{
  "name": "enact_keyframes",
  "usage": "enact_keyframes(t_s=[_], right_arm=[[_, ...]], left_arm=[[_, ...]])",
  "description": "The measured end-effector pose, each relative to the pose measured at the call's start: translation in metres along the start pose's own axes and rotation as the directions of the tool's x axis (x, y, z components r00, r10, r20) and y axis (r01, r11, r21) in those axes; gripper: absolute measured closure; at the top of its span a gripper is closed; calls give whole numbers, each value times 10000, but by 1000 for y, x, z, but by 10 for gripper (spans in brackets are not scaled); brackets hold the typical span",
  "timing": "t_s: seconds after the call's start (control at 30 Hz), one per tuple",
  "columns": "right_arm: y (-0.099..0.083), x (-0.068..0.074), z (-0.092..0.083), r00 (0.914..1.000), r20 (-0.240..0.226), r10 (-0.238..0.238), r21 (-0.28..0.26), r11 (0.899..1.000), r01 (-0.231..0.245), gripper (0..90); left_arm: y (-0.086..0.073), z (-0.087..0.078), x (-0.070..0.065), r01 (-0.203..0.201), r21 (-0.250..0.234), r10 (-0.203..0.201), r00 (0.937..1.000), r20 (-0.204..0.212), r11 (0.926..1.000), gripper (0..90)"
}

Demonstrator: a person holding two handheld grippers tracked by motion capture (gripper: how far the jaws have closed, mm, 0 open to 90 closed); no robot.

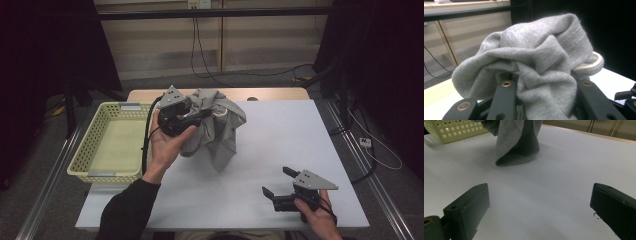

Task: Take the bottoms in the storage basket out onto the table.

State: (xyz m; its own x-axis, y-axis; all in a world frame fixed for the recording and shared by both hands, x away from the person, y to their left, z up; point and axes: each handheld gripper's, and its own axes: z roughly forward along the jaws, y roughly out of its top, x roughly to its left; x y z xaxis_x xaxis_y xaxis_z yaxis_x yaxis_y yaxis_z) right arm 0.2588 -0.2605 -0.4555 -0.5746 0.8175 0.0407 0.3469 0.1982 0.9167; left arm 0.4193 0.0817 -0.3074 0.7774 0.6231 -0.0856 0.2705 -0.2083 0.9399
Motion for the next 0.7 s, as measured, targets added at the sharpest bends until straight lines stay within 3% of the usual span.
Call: enact_keyframes(t_s=[0.47,0.7], right_arm=[[0,0,0,10000,-17,10,-7,10000,-10,25],[0,0,-1,10000,-25,10,-22,10000,-10,25]], left_arm=[[-12,20,0,-154,609,155,9999,-25,9980,655],[-15,31,-1,-26,791,23,10000,42,9969,654]])
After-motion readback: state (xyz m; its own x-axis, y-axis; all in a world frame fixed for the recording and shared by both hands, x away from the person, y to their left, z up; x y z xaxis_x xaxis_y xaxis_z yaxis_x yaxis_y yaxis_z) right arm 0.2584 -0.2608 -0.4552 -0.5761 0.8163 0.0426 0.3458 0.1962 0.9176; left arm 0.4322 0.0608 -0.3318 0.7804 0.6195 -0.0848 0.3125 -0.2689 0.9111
